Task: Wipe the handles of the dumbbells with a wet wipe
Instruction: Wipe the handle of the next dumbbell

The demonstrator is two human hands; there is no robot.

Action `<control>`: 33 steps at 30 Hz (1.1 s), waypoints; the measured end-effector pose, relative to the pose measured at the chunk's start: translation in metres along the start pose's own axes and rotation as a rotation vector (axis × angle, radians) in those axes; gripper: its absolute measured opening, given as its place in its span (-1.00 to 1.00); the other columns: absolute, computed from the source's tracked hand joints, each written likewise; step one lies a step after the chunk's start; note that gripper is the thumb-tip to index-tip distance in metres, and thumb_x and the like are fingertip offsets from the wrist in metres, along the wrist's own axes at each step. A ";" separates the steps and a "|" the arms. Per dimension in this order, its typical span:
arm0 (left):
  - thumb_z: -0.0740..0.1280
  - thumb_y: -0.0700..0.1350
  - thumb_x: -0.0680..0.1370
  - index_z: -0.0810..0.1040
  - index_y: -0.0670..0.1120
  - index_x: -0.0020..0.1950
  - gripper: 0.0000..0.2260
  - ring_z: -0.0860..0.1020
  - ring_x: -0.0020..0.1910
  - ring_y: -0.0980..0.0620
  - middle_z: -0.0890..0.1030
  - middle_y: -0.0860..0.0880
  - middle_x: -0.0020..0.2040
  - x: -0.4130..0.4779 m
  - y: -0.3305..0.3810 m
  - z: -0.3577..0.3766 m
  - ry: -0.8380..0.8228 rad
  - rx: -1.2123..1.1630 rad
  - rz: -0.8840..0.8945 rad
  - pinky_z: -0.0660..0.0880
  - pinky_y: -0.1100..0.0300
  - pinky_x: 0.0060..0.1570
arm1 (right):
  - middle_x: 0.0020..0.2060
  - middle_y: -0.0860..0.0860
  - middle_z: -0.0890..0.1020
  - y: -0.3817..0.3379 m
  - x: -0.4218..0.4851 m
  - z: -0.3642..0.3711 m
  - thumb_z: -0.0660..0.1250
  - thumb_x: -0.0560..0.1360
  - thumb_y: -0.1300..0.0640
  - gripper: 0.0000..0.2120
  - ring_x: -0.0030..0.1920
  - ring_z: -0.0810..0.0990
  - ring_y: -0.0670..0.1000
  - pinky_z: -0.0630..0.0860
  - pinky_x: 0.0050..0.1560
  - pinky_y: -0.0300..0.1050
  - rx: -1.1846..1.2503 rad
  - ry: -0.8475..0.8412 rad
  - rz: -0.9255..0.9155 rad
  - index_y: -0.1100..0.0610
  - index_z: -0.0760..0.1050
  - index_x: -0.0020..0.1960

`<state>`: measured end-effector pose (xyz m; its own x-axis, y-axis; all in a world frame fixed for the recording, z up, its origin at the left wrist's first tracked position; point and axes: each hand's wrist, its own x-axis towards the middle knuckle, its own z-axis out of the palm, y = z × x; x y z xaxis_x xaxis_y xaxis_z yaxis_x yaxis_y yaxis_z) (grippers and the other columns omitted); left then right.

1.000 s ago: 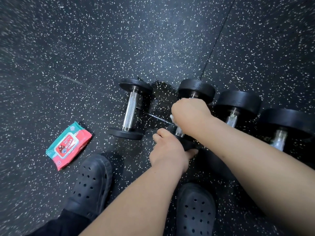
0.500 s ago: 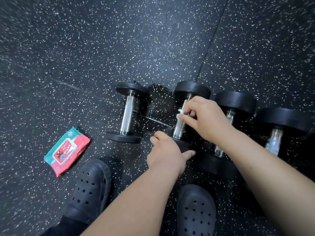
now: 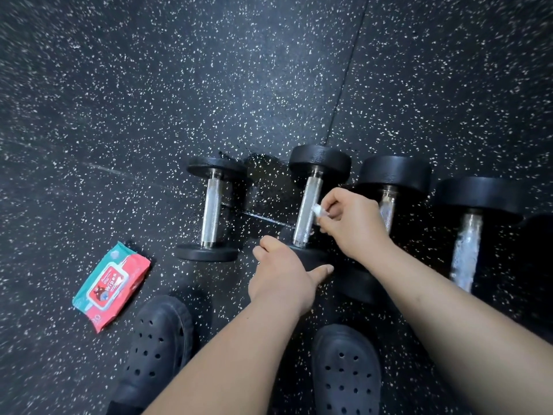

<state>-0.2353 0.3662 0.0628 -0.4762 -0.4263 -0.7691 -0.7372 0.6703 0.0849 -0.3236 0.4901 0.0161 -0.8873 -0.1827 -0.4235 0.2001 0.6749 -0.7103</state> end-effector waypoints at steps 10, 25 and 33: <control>0.51 0.43 0.38 0.16 -0.14 0.40 -0.07 0.56 0.26 -0.15 0.34 -0.09 0.41 0.000 0.000 0.000 0.010 0.007 0.010 0.50 -0.01 0.01 | -0.27 -0.20 0.74 0.000 -0.008 0.000 0.53 0.51 -0.12 -0.83 -0.19 0.70 -0.19 0.63 0.02 -0.07 0.124 -0.072 0.108 -0.05 0.66 -0.12; 0.51 0.45 0.36 0.16 -0.14 0.35 -0.07 0.57 0.21 -0.13 0.34 -0.10 0.40 0.001 -0.002 0.001 0.025 0.009 0.032 0.59 -0.07 0.08 | -0.32 -0.07 0.74 0.002 -0.008 0.002 0.56 0.51 0.14 -0.89 -0.25 0.75 -0.04 0.70 0.02 0.00 0.156 -0.104 0.140 0.02 0.64 -0.11; 0.51 0.45 0.36 0.15 -0.14 0.37 -0.06 0.56 0.24 -0.15 0.33 -0.11 0.42 0.001 -0.002 0.000 0.022 0.001 0.026 0.59 -0.09 0.11 | -0.32 -0.08 0.74 0.002 -0.002 0.000 0.56 0.50 0.15 -0.85 -0.28 0.73 -0.07 0.65 -0.06 -0.10 0.123 -0.105 0.112 0.01 0.59 -0.12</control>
<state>-0.2340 0.3643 0.0618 -0.5059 -0.4218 -0.7524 -0.7236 0.6823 0.1041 -0.3213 0.4914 0.0156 -0.8099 -0.1891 -0.5553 0.3500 0.6039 -0.7161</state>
